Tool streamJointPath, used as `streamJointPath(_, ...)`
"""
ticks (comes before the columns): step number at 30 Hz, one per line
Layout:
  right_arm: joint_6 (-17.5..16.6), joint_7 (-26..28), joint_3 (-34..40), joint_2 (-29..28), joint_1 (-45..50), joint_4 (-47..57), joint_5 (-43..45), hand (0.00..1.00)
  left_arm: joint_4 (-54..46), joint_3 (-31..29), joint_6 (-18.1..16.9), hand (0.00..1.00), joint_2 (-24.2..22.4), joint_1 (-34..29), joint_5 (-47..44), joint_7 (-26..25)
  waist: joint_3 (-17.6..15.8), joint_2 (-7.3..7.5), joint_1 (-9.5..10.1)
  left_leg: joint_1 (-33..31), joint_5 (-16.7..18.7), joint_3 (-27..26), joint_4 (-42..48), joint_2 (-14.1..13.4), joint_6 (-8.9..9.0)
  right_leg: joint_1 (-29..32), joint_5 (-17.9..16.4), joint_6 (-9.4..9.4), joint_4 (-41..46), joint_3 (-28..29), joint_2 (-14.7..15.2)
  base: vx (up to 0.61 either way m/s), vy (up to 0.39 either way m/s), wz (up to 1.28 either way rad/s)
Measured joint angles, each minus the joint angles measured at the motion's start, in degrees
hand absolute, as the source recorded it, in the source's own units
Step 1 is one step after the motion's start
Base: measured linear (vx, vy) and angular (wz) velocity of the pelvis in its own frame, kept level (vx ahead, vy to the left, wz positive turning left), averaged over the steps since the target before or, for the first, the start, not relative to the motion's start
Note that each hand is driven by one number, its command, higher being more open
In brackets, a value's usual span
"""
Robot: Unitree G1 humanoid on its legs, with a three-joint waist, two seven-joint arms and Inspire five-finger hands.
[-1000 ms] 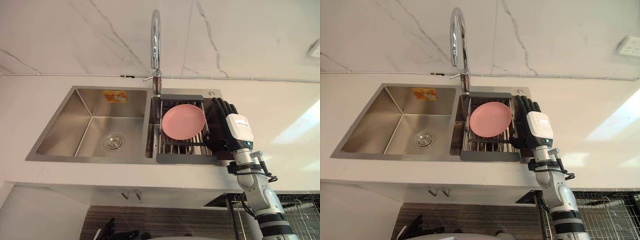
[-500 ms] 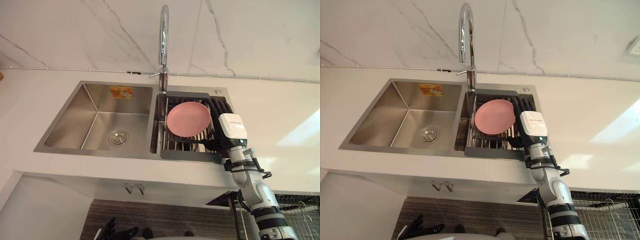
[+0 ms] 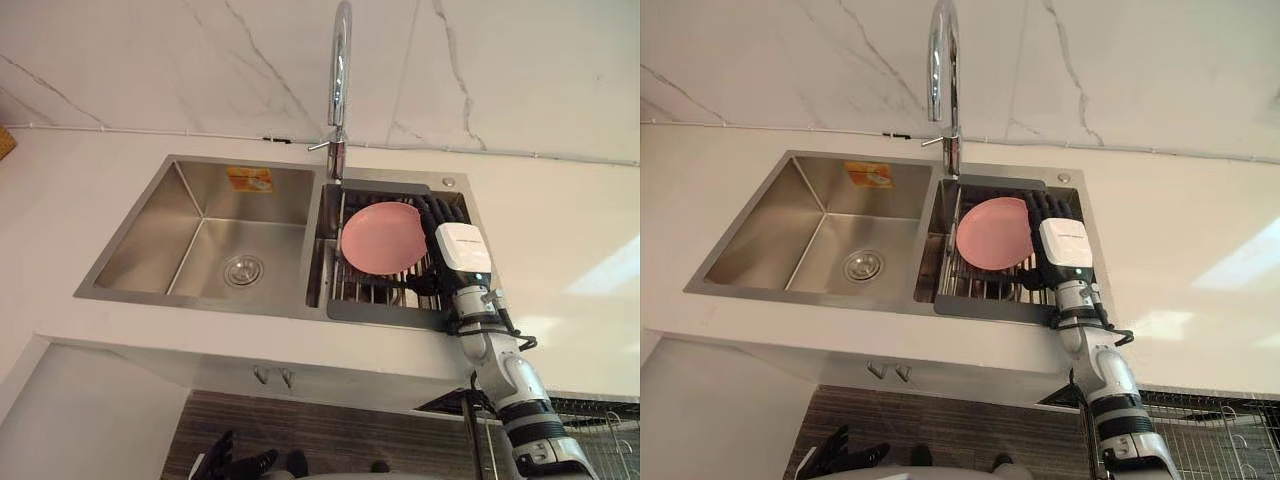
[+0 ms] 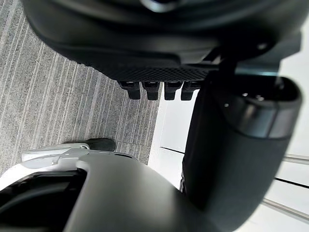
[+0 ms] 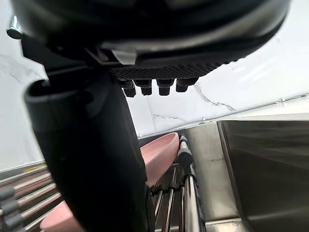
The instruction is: Walk over to the sink, pick up the cup, carry it to the dishwasher, place the cup inside the dishwasher, then close the dishwasher door
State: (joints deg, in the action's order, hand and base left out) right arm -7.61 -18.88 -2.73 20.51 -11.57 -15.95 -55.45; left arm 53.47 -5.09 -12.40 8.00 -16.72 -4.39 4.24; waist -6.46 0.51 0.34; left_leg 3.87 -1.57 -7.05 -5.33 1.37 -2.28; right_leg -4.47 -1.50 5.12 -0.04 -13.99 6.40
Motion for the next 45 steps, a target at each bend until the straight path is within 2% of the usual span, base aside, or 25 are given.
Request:
streamJointPath(11, 5.8, 0.01, 0.01, -0.05, -4.69, -4.23, 0.29, 1.0, -0.75, 0.07, 0.06, 1.0, -0.01, 0.0, 0.0, 0.28, -0.68, -0.04, 0.36, -0.12, -0.01, 0.23, -0.02, 0.05, 0.0, 0.02, 0.01, 0.0, 0.22, -0.38, 0.07, -0.01, -0.002, 0.01)
streamJointPath(16, 7.32, 0.24, 0.02, -0.25, -6.54, -6.25, 0.28, 1.0, -1.09, 0.12, 0.14, 1.0, -0.01, 0.01, 0.0, 0.32, -0.97, 0.02, 0.5, -0.2, -0.01, 0.31, -0.04, 0.06, 0.0, 0.02, 0.0, 0.0, 0.21, -0.58, 0.07, -0.01, -0.001, 0.01)
streamJointPath(27, 7.63, 3.49, -0.01, -0.22, -9.54, -8.4, -0.02, 1.0, -1.84, 0.1, 0.44, 1.0, 0.03, 0.03, -0.01, 0.7, -1.76, 0.07, 0.63, -0.21, -0.09, 1.46, -0.05, 0.07, -0.06, -0.37, 0.0, -0.01, 0.2, -1.54, 0.05, 0.0, -0.003, 0.04)
streamJointPath(33, 7.62, 3.49, -1.24, -0.24, -11.02, -10.56, 0.1, 1.0, -2.03, 0.18, 0.54, 1.0, 0.05, 0.36, 0.01, 0.92, -1.83, 0.12, 1.81, -0.29, -0.25, 1.55, -0.06, 0.05, 0.05, -0.43, 0.0, -0.01, 0.18, -1.79, 0.05, 0.0, -0.002, 0.01)
streamJointPath(41, 7.84, 3.33, -2.27, -0.23, -12.21, -10.72, 0.14, 1.0, -2.13, 0.16, 0.28, 1.0, 0.1, 0.36, -0.02, 0.98, -2.16, 0.21, 1.87, -0.62, -0.39, 1.79, -0.07, 0.08, 0.03, -0.24, 0.0, 0.0, 0.19, -1.98, 0.07, 0.0, -0.001, 0.0)
streamJointPath(42, 7.92, 3.33, -2.29, -0.23, -12.63, -10.85, 0.14, 0.0, -2.13, 0.15, 0.17, 1.0, 0.09, 0.36, -0.02, 0.98, -2.17, 0.21, 1.88, -0.82, -0.45, 1.79, -0.07, 0.07, 0.03, -0.06, 0.0, 0.0, 0.19, -2.0, 0.06, 0.0, 0.0, 0.0)
streamJointPath(45, 7.96, 3.33, -2.29, -0.23, -12.8, -10.85, 0.28, 0.0, -2.2, 0.15, 0.07, 1.0, 0.1, 0.36, -0.07, 0.98, -2.29, 0.25, 1.89, -1.1, -0.8, 1.81, -0.07, 0.06, 0.08, 0.17, 0.08, -0.1, 0.2, -2.03, 0.05, 0.0, 0.0, 0.0)
